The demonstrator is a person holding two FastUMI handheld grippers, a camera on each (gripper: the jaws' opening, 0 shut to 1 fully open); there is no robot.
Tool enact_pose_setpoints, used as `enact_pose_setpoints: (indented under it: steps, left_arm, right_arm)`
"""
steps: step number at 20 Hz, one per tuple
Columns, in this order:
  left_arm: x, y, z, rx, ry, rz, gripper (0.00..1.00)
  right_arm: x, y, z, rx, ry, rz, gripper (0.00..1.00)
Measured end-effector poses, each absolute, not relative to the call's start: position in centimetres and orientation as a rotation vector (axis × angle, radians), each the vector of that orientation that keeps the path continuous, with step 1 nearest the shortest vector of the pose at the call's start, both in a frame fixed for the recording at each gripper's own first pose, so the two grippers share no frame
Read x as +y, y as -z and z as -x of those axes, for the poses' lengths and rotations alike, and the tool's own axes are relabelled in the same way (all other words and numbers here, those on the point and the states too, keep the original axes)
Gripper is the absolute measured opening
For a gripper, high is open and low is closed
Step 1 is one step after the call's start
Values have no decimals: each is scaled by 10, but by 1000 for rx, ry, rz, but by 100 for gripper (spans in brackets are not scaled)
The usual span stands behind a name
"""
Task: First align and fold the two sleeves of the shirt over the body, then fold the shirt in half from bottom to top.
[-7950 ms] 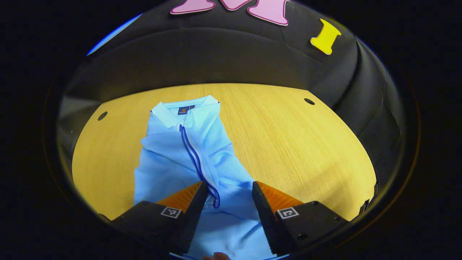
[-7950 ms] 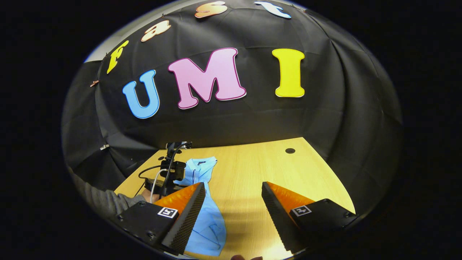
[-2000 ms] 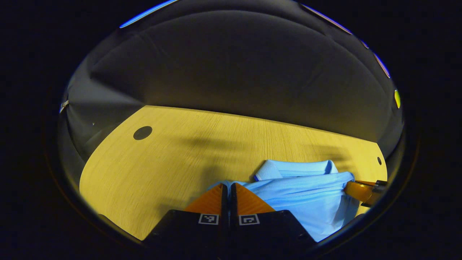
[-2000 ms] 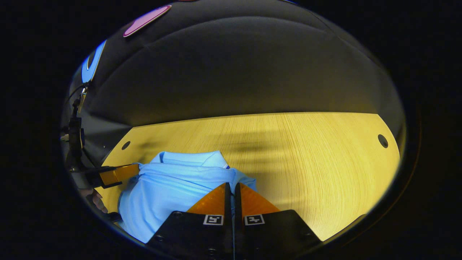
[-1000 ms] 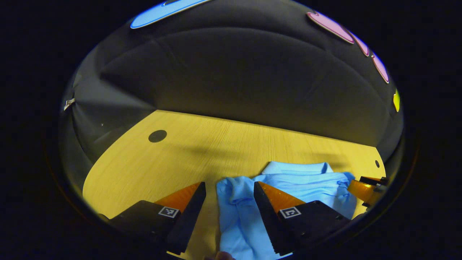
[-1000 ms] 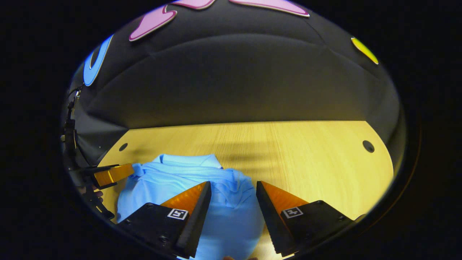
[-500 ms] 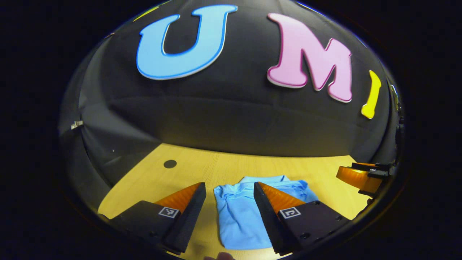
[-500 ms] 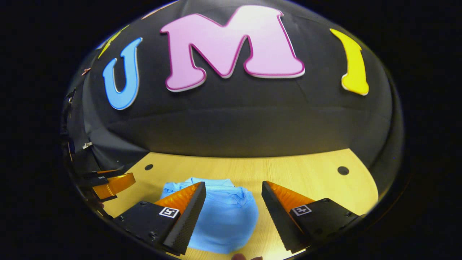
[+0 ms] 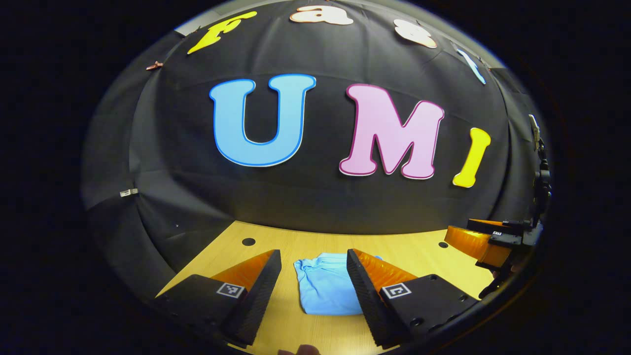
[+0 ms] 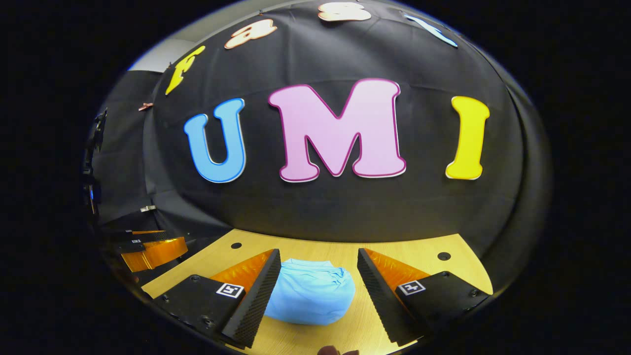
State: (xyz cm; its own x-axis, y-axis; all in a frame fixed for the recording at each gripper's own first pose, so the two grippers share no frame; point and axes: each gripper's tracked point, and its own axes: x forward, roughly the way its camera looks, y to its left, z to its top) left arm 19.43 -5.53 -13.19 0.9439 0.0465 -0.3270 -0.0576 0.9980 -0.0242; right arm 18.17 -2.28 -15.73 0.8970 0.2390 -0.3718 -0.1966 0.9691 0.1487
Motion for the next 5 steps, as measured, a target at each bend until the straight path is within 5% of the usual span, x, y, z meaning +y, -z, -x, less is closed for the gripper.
enact_pose_setpoints:
  steps: [5]
  left_arm:
    - [-57, 95, -151, 261, -48, -95, 86]
  right_arm:
    - [-9, 113, -124, 345, -253, -147, 98]
